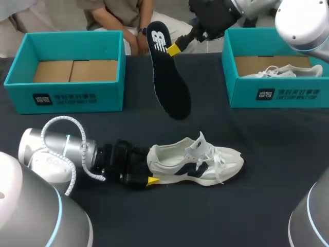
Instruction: Take the shoe out of the shoebox, open the shoe tongue, remove and reinsert the insole, then place the shoe into the shoebox
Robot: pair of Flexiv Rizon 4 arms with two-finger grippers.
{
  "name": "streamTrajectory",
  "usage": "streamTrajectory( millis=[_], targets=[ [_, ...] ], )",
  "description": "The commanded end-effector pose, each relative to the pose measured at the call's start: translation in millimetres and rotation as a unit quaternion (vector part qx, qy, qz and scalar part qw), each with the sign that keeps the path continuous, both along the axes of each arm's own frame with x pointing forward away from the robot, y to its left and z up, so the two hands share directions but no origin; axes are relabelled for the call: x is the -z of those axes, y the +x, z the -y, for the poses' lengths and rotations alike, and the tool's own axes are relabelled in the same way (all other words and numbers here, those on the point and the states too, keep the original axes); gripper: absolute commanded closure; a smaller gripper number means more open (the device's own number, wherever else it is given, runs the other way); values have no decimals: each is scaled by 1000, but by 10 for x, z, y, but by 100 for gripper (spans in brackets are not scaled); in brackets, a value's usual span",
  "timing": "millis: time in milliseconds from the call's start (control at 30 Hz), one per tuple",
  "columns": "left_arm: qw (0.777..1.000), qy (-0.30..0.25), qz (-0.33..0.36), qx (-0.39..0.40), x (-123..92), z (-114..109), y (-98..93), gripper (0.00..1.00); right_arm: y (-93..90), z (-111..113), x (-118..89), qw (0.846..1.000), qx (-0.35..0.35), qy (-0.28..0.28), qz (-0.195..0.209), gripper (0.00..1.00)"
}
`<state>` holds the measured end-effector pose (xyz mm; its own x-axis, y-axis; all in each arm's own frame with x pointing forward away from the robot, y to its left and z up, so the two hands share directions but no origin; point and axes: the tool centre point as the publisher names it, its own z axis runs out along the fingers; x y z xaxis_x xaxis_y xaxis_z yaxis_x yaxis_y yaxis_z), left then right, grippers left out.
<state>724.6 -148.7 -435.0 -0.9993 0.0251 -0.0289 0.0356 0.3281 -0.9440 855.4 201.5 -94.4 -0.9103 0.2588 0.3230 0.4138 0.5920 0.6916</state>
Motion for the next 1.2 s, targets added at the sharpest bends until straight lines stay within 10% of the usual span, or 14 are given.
streamTrajectory(
  millis=[33,1200],
  targets=[
    [1000,1,0,-1,49,16,-11,100,2,112,-68,1000,-6,0,-8,100],
    [1000,1,0,-1,49,16,-11,100,-28,260,-129,999,23,-20,-24,100]
  ],
)
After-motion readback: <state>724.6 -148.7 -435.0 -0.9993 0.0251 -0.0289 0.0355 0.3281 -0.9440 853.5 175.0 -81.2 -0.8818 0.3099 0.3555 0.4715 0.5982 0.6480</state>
